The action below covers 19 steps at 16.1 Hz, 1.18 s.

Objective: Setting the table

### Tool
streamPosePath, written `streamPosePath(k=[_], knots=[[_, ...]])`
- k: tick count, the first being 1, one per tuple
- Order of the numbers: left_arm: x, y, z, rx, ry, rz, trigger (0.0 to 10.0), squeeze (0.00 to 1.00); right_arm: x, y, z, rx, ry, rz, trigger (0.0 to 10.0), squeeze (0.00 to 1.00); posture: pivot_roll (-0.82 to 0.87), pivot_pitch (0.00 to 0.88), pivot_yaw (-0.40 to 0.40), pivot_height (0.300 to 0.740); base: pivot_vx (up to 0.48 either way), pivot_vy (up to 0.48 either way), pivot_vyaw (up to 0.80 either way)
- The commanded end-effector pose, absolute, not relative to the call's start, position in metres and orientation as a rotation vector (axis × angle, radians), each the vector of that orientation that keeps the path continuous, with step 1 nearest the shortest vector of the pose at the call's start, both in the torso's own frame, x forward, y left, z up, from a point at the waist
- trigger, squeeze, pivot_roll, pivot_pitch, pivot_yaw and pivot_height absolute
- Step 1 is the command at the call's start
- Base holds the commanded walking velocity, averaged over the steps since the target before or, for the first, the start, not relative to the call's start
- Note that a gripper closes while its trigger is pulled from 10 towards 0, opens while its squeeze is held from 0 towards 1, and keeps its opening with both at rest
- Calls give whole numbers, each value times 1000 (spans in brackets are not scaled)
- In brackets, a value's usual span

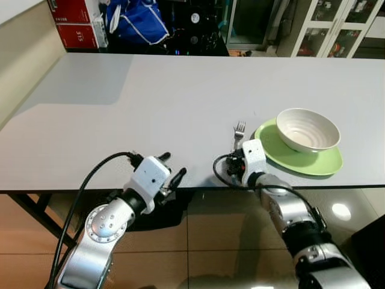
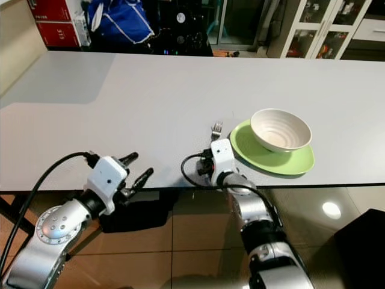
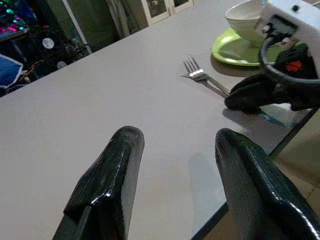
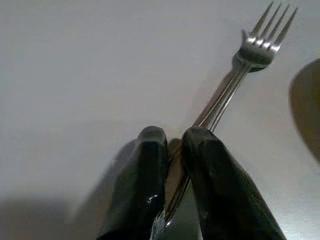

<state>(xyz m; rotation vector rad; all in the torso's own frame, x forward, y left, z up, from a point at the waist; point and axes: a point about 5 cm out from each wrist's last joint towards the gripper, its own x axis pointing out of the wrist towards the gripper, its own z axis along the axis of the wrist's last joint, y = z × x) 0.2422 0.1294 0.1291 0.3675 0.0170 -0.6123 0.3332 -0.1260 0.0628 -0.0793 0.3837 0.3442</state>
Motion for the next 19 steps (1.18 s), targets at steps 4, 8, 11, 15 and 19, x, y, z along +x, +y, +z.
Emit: streamPosePath(k=[4, 8, 11, 15, 19], knots=[[243, 127, 129, 381, 22, -635, 10000, 0, 335, -136, 61, -82, 387, 310, 0, 0, 14, 0, -8, 740, 0, 0, 0], [246, 126, 129, 384, 16, -641, 10000, 0, 337, -135, 67, -68, 353, 333, 0, 0, 11, 0, -9, 740, 0, 0, 0], [247, 126, 129, 391, 14, -638, 10000, 0, 332, -134, 65, -89, 350, 367, 0, 0, 6, 0, -7, 740, 0, 0, 0], [249, 124, 129, 393, 11, -641, 10000, 0, 328, -139, 63, -92, 357, 375, 0, 0, 5, 0, -6, 740, 0, 0, 0], [249, 124, 128, 397, 10, -645, 10000, 0, 323, -148, 60, -119, 374, 374, 0, 0, 4, 0, -4, 740, 0, 0, 0]])
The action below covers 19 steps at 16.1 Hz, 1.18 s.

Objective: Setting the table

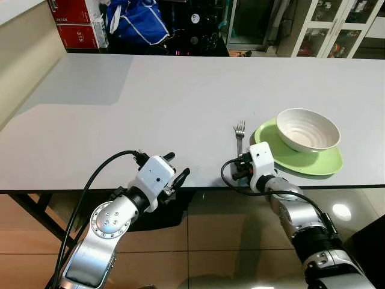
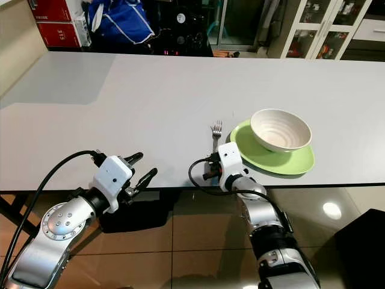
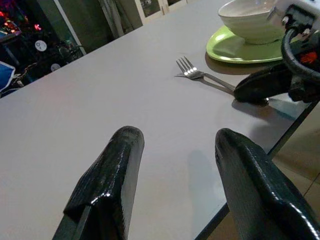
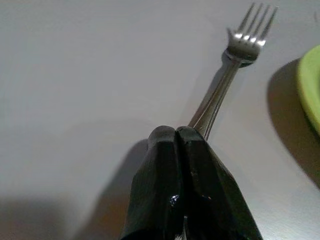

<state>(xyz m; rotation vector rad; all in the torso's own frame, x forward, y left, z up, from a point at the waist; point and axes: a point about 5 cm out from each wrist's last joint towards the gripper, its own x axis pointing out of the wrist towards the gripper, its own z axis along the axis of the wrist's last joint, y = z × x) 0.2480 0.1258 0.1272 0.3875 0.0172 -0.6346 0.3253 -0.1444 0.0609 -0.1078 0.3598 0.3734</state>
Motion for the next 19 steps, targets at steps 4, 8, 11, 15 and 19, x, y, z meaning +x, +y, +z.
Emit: streamPosePath(k=[4, 8, 11, 15, 19], knots=[[250, 125, 129, 402, 4, -645, 10000, 0, 324, -151, 74, -97, 318, 367, 0, 0, 7, 0, -6, 740, 0, 0, 0], [253, 131, 135, 364, -25, -596, 10000, 0, 317, -142, 121, 43, 164, 368, 0, 0, 11, 0, -12, 740, 0, 0, 0], [254, 137, 144, 309, -55, -557, 10000, 0, 307, -137, 146, 97, 87, 341, 0, 0, 8, 0, -8, 740, 0, 0, 0], [254, 146, 162, 254, -77, -329, 10000, 0, 274, -148, 161, 106, 29, 218, 10000, 0, 0, 0, -3, 740, 0, 0, 0], [261, 140, 159, 249, -45, -283, 10000, 0, 265, -150, 158, 104, 74, 188, 10000, 0, -17, 0, -14, 740, 0, 0, 0]])
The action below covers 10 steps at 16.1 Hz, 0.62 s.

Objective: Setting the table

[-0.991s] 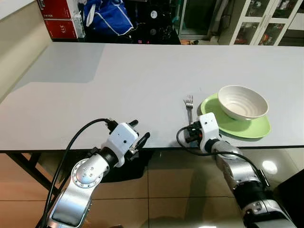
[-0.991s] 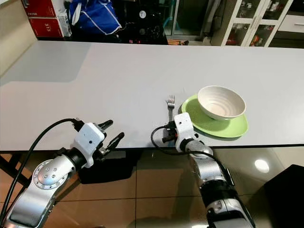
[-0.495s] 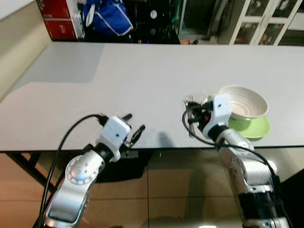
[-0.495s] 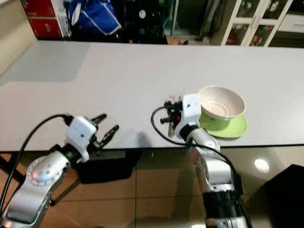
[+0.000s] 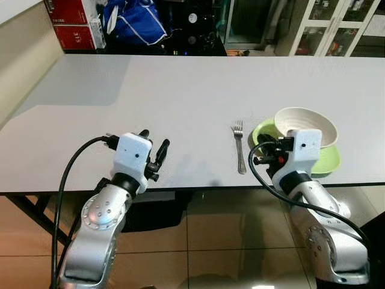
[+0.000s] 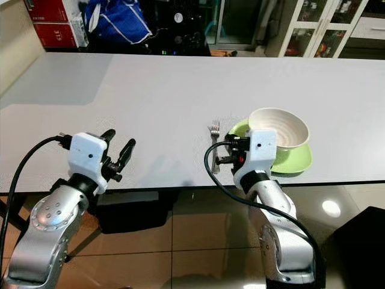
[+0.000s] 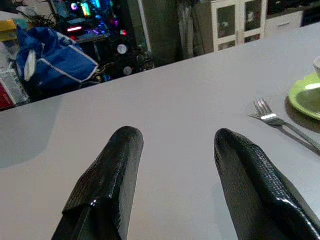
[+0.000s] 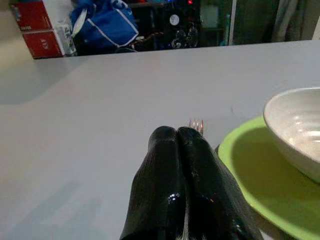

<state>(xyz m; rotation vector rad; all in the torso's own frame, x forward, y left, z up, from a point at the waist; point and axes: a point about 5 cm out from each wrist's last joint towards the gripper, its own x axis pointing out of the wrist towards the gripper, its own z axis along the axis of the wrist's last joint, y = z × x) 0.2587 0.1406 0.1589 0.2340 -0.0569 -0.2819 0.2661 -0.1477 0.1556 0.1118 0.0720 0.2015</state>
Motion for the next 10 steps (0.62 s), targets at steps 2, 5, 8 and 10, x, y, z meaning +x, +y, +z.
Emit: streamPosePath(k=[2, 5, 8, 10], knots=[[260, 158, 157, 215, -44, -94, 10000, 0, 265, -151, 157, 93, 89, 178, 10000, 0, -5, 0, -28, 740, 0, 0, 0], [258, 162, 152, 208, -8, -62, 10000, 0, 271, -151, 154, 90, 105, 155, 10000, 0, 19, 0, -22, 740, 0, 0, 0], [268, 151, 160, 247, -32, -169, 10000, 0, 279, -143, 158, 114, 96, 140, 10000, 0, 17, 0, -6, 740, 0, 0, 0], [272, 144, 165, 253, -46, -178, 10000, 0, 279, -147, 153, 129, 114, 104, 10000, 0, 36, 0, -6, 740, 0, 127, 0]])
